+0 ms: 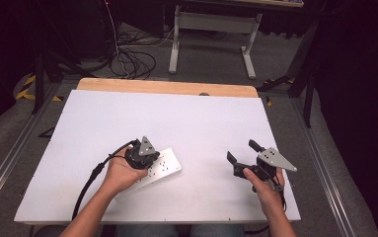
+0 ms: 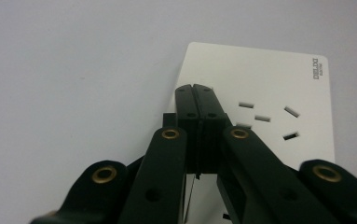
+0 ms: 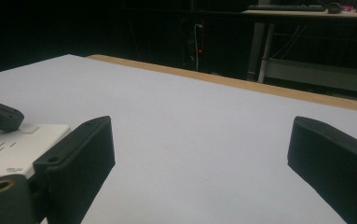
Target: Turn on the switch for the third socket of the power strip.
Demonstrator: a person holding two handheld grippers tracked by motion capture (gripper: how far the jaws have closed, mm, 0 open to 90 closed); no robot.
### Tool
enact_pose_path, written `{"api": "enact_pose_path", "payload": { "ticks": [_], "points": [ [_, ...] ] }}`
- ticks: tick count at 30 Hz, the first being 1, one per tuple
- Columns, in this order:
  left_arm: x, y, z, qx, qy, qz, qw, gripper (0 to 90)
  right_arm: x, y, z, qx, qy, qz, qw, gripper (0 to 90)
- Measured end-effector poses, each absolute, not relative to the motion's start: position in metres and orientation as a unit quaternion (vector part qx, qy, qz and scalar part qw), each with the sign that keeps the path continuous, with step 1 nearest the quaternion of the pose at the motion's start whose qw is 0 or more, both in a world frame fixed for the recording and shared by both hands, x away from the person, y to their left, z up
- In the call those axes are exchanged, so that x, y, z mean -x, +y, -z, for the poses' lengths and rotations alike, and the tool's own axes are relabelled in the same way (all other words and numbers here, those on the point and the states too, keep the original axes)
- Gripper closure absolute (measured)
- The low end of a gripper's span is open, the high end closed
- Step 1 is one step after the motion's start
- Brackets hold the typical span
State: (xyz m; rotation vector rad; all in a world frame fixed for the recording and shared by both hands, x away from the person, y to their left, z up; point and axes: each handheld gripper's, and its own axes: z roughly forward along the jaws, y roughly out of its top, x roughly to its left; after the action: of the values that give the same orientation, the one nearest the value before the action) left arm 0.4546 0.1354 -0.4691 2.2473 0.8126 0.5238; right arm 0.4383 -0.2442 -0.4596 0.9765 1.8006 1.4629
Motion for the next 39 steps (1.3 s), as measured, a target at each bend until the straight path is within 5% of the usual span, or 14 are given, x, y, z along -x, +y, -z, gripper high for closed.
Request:
{"api": "enact_pose_path", "payload": {
  "ticks": [8,17,39],
  "points": [
    [-0.453,0.141,0.466,-0.859,0.302,-0.221,0.348,90.0,-0.44,-0.243,0.46,-0.366,0.682,-0.554,0.305,7.7],
    [-0.44,0.2,0.439,-0.745,0.364,-0.27,0.49,90.0,-0.448,-0.239,0.458,-0.36,0.684,-0.559,0.3,7.7],
    [-0.419,0.247,0.431,-0.655,0.409,-0.339,0.537,89.9,-0.467,-0.233,0.457,-0.35,0.69,-0.564,0.29,7.9]
  ]
}}
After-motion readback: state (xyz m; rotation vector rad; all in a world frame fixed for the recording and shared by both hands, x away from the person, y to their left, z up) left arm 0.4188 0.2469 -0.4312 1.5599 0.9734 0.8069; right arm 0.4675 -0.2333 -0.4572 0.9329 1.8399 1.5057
